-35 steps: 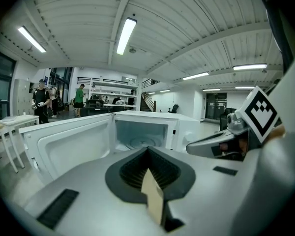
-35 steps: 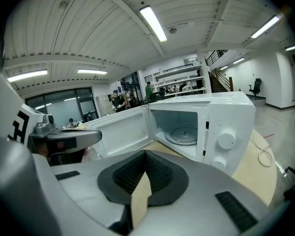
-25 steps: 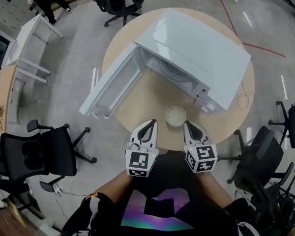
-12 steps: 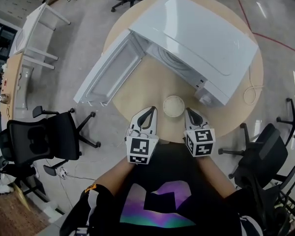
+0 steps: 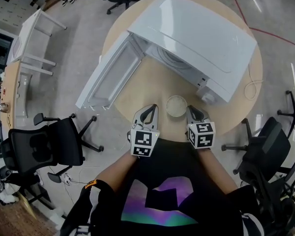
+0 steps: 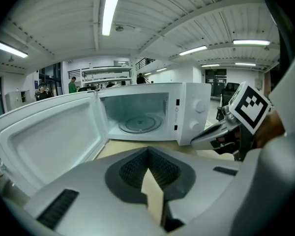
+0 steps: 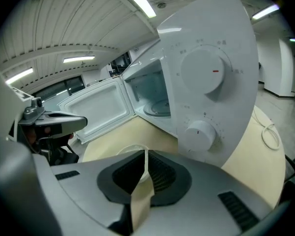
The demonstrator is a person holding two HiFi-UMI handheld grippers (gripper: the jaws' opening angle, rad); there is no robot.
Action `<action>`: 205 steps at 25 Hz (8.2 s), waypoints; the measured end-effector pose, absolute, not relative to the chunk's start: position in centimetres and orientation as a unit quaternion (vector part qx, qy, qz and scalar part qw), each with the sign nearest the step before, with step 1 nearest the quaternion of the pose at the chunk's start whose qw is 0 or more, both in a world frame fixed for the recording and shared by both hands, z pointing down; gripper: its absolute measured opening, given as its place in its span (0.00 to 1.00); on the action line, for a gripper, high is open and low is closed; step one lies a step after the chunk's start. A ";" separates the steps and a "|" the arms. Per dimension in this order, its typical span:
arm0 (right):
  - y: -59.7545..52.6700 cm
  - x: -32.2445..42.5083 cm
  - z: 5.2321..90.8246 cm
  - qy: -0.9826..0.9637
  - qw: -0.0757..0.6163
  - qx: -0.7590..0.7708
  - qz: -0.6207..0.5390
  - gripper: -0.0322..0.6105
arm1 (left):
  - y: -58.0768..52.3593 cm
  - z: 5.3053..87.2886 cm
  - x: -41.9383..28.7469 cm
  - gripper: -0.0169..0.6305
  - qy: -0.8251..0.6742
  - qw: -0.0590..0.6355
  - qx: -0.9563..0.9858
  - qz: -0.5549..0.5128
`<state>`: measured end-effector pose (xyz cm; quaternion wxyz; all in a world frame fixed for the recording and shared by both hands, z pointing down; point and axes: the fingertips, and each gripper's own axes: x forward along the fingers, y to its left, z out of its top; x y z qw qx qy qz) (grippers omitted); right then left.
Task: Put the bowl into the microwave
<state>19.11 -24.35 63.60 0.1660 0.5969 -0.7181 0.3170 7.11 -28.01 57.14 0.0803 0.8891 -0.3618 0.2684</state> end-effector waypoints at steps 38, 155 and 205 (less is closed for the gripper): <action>-24.7 17.9 69.3 -0.646 0.111 0.590 0.472 0.15 | -30.0 59.7 7.3 0.10 -0.317 0.122 0.901 0.271; -43.3 24.5 63.4 -0.399 -0.363 0.713 0.449 0.12 | -48.5 60.2 11.9 0.10 -0.275 0.112 0.925 0.237; -38.4 19.1 56.5 -0.526 -0.191 0.765 0.318 0.12 | -44.6 53.9 8.8 0.10 -0.290 0.124 0.935 0.163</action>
